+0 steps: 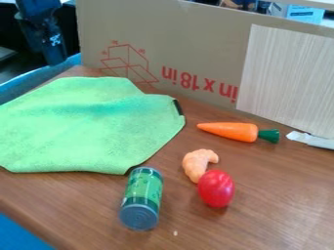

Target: Fold the cloth from bottom left to top right

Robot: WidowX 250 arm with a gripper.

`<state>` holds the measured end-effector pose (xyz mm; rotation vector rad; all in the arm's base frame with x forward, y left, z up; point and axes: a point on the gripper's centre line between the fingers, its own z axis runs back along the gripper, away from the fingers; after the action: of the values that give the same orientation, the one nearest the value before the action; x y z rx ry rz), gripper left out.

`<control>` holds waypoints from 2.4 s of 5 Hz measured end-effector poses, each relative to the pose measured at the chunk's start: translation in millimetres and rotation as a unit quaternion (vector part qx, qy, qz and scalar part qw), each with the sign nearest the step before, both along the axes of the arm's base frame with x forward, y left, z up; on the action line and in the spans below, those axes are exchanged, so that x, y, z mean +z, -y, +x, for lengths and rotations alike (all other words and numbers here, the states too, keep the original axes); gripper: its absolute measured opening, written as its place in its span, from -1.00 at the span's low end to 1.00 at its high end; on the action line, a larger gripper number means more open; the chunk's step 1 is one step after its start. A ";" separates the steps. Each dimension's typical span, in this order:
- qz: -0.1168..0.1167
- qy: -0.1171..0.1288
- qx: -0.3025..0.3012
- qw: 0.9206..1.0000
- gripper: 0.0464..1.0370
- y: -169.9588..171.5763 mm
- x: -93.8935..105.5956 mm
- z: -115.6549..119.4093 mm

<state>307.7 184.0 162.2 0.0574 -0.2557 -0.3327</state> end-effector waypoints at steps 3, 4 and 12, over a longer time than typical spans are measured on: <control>-0.038 -0.043 0.105 0.993 0.93 -27.6 -50.6 -5.0; -0.053 -0.044 0.160 0.985 0.93 -43.4 -61.4 -12.7; -0.097 0.034 0.463 0.880 0.93 -121.9 -112.2 -70.4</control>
<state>237.3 306.0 50.0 -0.0118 -0.3012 0.6557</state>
